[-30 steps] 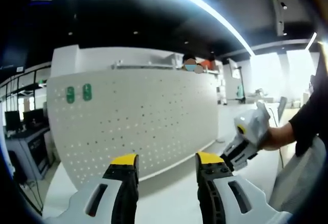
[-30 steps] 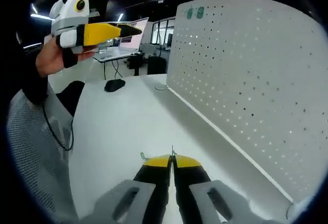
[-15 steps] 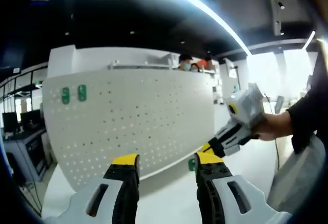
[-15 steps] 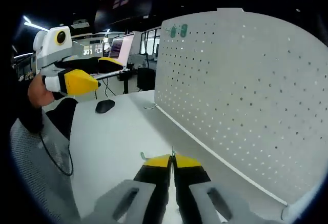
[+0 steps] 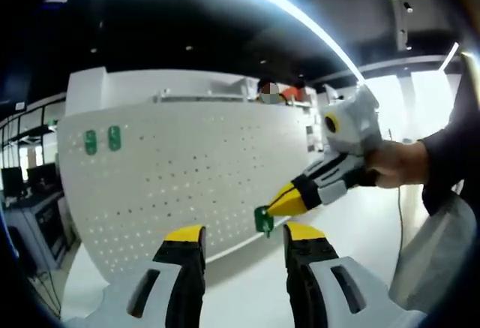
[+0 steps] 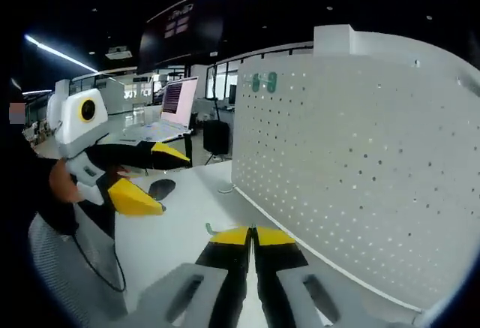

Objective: Insert the hook assembly into the mounting plate slot until the hook locks in place.

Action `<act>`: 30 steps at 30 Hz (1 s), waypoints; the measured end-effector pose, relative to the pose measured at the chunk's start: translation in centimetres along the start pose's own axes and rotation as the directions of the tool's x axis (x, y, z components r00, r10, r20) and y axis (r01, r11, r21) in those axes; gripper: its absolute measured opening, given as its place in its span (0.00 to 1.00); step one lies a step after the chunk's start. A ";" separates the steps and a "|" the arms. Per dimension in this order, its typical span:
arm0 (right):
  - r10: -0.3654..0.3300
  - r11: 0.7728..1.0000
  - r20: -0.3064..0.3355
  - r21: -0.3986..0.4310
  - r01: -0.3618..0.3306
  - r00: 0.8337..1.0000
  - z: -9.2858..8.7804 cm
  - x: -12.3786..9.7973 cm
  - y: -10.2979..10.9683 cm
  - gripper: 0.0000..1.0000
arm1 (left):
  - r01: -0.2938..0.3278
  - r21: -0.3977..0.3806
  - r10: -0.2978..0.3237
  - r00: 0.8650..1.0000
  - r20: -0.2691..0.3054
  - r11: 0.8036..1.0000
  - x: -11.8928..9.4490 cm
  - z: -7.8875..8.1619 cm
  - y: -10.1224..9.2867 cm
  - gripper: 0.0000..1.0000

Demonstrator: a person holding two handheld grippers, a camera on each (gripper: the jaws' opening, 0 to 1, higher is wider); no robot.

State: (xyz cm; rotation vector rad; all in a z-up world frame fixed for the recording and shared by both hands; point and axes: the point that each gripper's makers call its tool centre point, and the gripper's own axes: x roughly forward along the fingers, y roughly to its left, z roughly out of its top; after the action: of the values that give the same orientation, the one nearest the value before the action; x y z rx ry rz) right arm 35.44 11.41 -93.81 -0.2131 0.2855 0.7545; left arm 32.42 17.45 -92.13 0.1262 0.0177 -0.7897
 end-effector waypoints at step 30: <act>0.106 0.994 0.059 0.030 -0.108 0.993 3.3 0.6 4.7 0.00 | -0.009 0.085 0.008 1.000 0.015 0.996 -0.2 0.4 0.0 0.19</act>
State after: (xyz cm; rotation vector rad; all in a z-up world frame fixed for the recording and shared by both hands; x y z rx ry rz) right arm 33.17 16.15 -91.30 -0.1447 0.2561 0.8604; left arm 32.25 17.59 -91.68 0.2014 -0.0300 -0.7832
